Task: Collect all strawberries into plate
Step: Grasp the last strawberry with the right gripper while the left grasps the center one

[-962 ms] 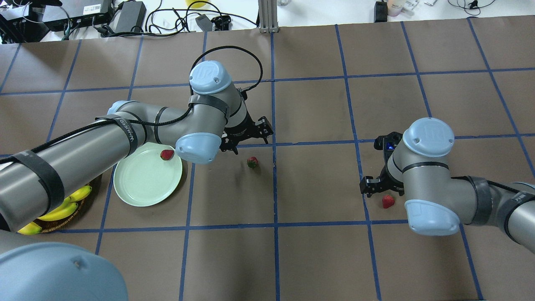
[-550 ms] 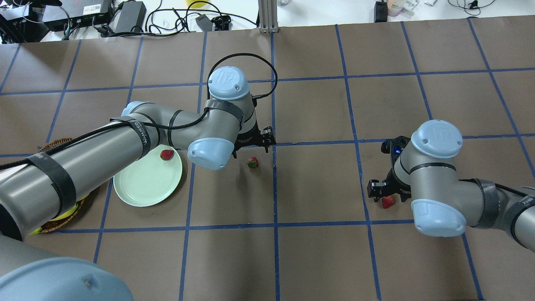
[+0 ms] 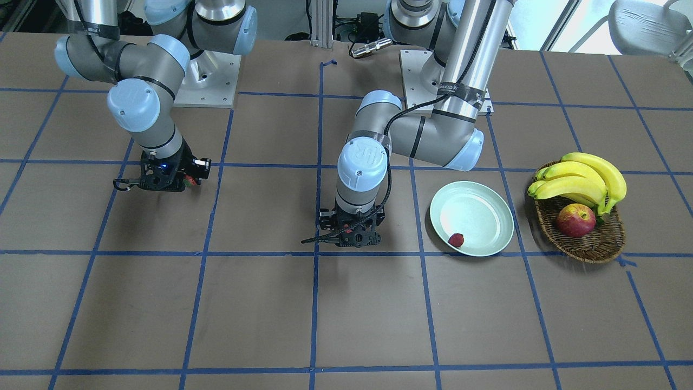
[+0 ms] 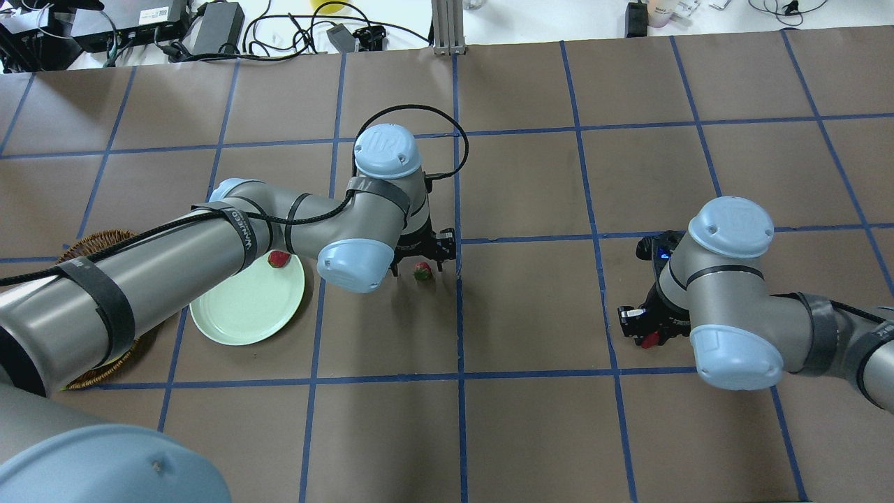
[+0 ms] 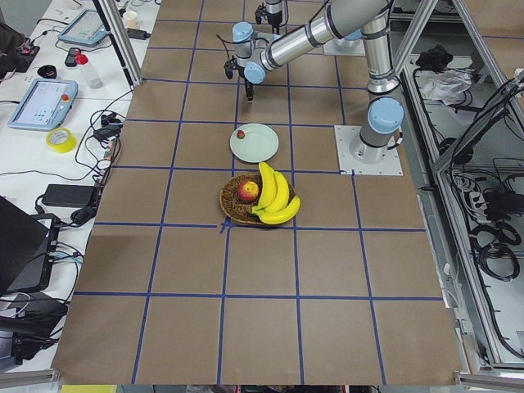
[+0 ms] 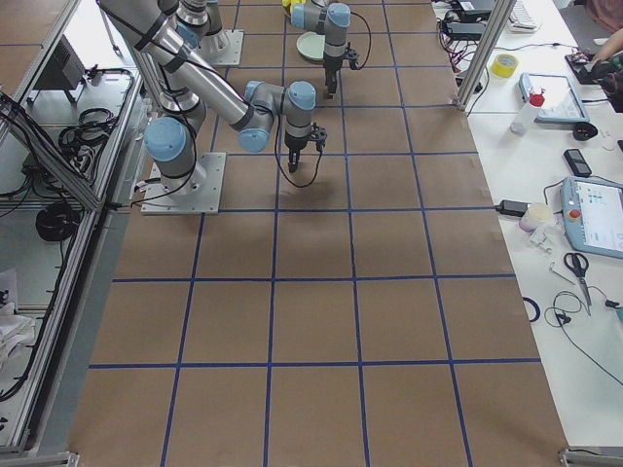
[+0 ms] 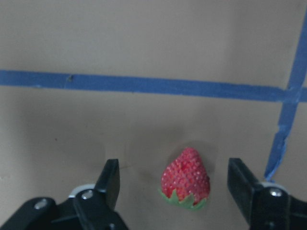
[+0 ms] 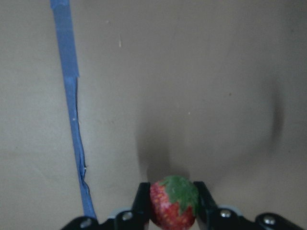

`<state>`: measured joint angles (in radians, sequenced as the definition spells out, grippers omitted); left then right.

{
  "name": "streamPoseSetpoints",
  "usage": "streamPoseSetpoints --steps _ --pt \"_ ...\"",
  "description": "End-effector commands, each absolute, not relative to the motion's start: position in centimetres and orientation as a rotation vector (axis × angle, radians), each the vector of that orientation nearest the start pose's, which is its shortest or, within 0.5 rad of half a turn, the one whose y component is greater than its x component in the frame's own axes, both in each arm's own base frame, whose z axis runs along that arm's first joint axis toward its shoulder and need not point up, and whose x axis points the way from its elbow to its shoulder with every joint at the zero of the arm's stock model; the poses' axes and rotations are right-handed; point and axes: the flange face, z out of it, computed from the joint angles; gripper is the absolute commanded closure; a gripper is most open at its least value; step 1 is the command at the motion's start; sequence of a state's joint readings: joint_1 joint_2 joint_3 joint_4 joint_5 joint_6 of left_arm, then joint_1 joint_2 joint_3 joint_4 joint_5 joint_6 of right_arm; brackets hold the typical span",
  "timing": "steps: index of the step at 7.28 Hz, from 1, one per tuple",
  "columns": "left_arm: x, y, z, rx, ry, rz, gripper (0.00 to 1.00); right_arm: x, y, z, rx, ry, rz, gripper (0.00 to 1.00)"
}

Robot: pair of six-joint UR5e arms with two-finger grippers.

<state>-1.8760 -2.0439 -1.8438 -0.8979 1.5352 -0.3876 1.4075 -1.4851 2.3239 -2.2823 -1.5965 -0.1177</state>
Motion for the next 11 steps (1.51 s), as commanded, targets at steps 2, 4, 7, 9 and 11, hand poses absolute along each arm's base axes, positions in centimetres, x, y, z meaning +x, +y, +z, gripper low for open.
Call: streamPoseSetpoints --steps 2,4,7,9,11 --pt "-30.3 -50.4 17.4 -0.128 3.153 0.115 0.81 6.8 -43.0 20.7 0.19 3.139 0.205 0.69" --pt "-30.3 -50.5 17.3 -0.121 3.156 0.111 0.96 9.0 -43.0 20.7 0.338 3.139 0.194 0.7" --pt "-25.5 -53.1 20.6 -0.075 3.161 0.02 1.0 15.1 -44.1 21.0 0.491 3.107 0.17 0.7" --pt "-21.1 -53.7 24.6 0.028 3.162 -0.025 1.0 19.3 -44.5 21.4 0.563 3.058 0.151 0.7" --pt "-15.3 -54.1 26.1 0.1 3.082 -0.018 1.0 22.6 -44.9 21.5 0.649 2.993 0.168 0.71"
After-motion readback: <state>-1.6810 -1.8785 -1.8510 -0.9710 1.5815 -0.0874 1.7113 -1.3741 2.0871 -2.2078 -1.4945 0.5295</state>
